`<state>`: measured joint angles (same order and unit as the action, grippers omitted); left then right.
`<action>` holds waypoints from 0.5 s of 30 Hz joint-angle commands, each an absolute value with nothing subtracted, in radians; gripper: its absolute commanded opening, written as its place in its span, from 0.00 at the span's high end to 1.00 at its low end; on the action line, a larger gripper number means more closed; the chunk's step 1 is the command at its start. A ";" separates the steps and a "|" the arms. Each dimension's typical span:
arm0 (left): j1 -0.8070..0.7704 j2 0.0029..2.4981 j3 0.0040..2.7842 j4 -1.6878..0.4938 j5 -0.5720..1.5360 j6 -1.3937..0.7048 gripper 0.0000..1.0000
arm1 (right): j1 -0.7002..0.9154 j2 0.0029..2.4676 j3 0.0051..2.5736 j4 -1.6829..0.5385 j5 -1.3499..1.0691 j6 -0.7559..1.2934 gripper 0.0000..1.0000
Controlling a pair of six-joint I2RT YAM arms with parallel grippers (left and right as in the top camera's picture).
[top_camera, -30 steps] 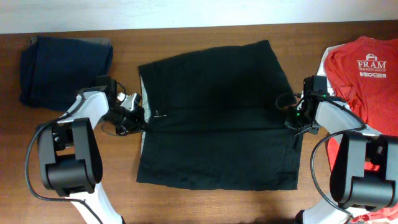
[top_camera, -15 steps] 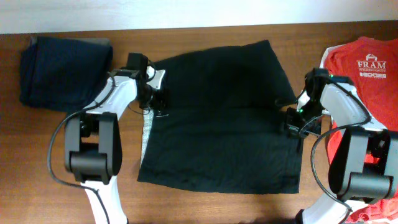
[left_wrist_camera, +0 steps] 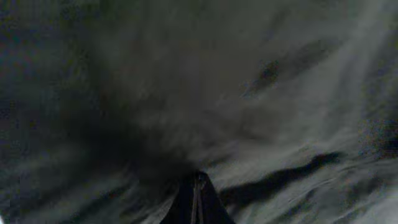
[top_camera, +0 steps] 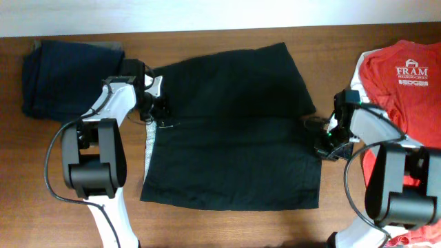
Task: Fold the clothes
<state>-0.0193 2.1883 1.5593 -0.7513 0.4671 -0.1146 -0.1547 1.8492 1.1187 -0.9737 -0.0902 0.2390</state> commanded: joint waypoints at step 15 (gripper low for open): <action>-0.046 2.194 1.874 -1.220 0.081 -0.127 1.00 | -0.126 2.234 1.560 -0.773 -0.131 0.022 0.96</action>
